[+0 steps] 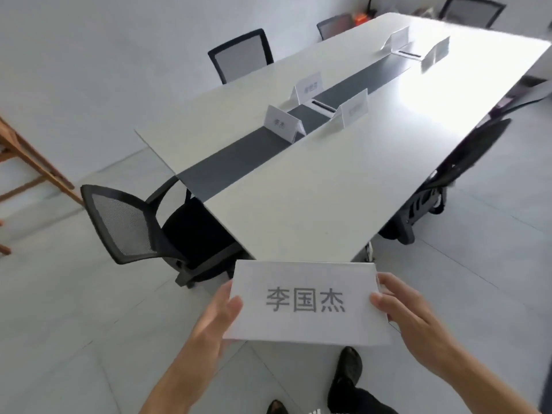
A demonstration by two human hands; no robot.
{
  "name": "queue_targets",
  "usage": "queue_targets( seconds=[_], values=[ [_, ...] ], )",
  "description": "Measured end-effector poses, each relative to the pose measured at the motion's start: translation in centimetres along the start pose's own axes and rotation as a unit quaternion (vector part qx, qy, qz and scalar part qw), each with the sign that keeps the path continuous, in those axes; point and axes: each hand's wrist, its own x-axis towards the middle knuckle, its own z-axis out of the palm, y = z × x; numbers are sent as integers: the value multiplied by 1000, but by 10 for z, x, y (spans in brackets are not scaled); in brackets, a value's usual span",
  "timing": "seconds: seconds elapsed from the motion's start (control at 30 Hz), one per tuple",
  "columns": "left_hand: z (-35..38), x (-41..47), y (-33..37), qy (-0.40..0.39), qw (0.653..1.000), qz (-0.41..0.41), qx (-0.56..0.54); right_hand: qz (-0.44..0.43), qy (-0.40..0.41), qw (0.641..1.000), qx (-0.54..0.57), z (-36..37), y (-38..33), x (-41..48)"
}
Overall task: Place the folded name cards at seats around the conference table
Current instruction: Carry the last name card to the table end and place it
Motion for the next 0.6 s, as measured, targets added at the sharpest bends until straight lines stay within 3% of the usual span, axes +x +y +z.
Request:
queue_targets(
  seconds=[0.07, 0.33, 0.6],
  values=[
    [19, 2, -7, -38, 999, -6, -11, 16, 42, 999, 14, -8, 10, -21],
    [113, 32, -34, -66, 995, -66, -45, 112, 156, 975, 107, -87, 48, -91],
    [240, 89, -34, -42, 993, -111, -14, 202, 283, 935, 73, -231, 121, -163]
  ],
)
